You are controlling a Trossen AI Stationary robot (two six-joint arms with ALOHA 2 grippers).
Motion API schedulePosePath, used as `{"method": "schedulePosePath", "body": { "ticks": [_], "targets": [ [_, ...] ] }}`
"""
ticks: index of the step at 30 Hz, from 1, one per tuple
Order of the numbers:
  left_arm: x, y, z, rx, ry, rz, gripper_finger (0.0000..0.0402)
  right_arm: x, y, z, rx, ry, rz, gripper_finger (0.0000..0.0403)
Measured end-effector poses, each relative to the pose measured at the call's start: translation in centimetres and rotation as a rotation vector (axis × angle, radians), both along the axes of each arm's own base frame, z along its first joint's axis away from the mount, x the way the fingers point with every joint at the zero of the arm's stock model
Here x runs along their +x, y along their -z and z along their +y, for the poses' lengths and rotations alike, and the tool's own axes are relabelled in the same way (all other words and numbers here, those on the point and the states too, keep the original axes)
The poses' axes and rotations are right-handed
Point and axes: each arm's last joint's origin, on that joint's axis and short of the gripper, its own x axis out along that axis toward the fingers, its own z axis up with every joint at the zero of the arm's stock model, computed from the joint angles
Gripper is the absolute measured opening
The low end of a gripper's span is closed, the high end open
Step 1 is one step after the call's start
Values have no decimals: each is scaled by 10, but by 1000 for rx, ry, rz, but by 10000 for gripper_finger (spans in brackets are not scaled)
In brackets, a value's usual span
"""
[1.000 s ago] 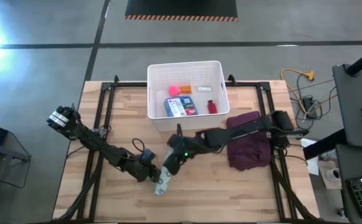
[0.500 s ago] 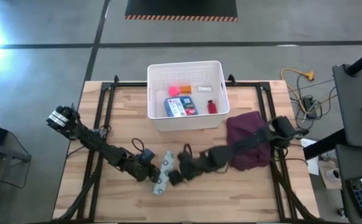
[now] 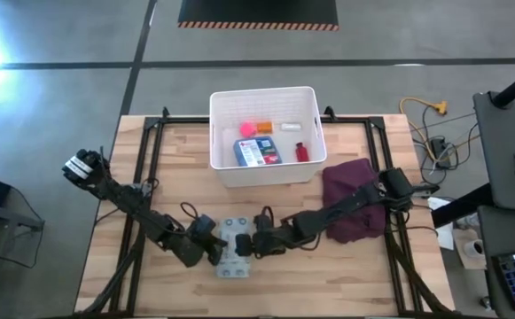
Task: Pick & place medical supplies in basket/bin
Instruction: Put the light blue mailer bag into the white bin
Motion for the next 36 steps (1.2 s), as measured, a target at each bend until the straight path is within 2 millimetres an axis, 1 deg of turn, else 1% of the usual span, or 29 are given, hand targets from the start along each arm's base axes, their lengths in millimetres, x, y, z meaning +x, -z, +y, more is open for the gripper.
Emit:
{"method": "schedulePosePath", "body": {
  "ticks": [2,6,9,15,18,21,26,30,34,36],
  "targets": [
    [0,1,0,4,-1,4,0,2,3,0,2,2,-3,322],
    [-1,3,-2,4,12,14,0,9,18,-5,3,10,3,320],
    [-3,3,-4,4,23,15,0,10,17,-3,-18,-17,6,320],
    [-14,-2,-13,7,75,19,0,-5,12,-6,-85,-38,130,320],
    [-21,-2,-10,36,68,69,0,-9,7,-9,-105,-46,154,315],
    [-25,3,-7,51,62,127,0,-12,11,-10,-120,-51,193,309],
    [-26,8,-4,44,58,125,0,-21,23,-14,-185,-66,320,299],
    [-28,14,-2,22,46,114,0,-22,32,-18,-223,-78,364,275],
    [-29,20,2,6,34,109,0,-16,46,-24,-242,-79,388,231],
    [-27,22,5,-1,24,110,0,-11,46,-24,-254,-95,376,210]
  ]
}}
